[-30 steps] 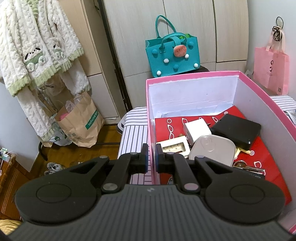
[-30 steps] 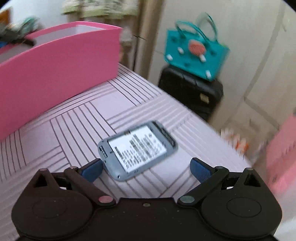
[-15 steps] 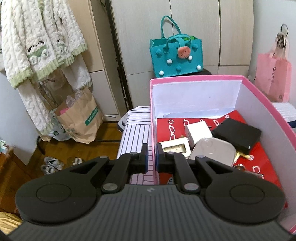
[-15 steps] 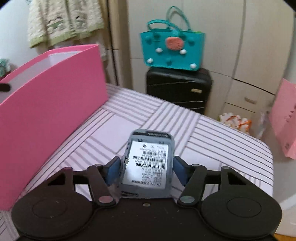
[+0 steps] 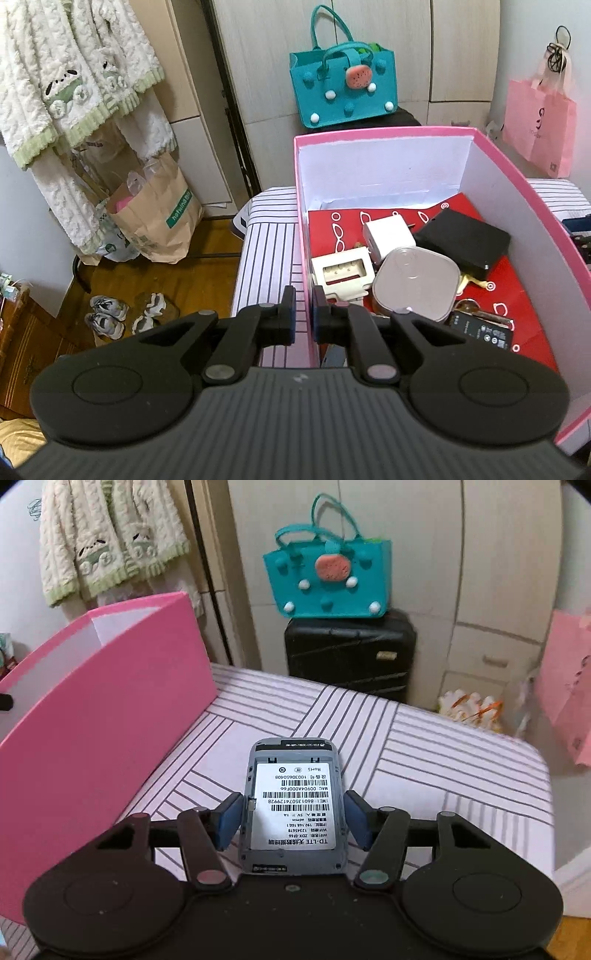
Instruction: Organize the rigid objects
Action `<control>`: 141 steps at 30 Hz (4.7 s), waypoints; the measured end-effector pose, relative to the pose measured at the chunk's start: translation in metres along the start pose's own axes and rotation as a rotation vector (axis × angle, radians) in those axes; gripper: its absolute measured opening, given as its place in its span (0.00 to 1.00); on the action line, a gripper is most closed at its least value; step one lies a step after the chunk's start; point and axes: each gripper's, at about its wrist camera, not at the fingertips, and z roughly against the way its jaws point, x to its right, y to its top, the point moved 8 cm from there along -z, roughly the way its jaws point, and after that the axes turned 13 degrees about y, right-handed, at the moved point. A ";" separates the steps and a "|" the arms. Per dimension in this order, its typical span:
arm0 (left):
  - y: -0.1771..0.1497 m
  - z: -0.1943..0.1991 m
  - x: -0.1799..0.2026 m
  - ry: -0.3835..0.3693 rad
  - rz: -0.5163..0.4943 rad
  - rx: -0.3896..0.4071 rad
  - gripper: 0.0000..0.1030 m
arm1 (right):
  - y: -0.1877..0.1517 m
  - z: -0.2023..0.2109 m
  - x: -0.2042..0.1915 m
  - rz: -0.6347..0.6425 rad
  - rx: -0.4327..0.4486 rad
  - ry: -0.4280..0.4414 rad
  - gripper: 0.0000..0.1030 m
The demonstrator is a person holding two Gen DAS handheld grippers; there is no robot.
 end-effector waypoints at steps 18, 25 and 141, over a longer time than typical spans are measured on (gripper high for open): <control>-0.003 0.011 -0.004 -0.046 0.059 0.078 0.05 | 0.075 0.064 -0.133 0.048 0.099 0.269 0.63; -0.006 0.009 -0.007 -0.070 0.086 0.070 0.05 | 0.092 0.006 -0.187 0.054 -0.054 0.351 0.63; -0.105 0.184 0.093 -0.090 0.209 0.061 1.00 | -0.068 0.214 -0.149 0.010 0.282 -0.230 1.00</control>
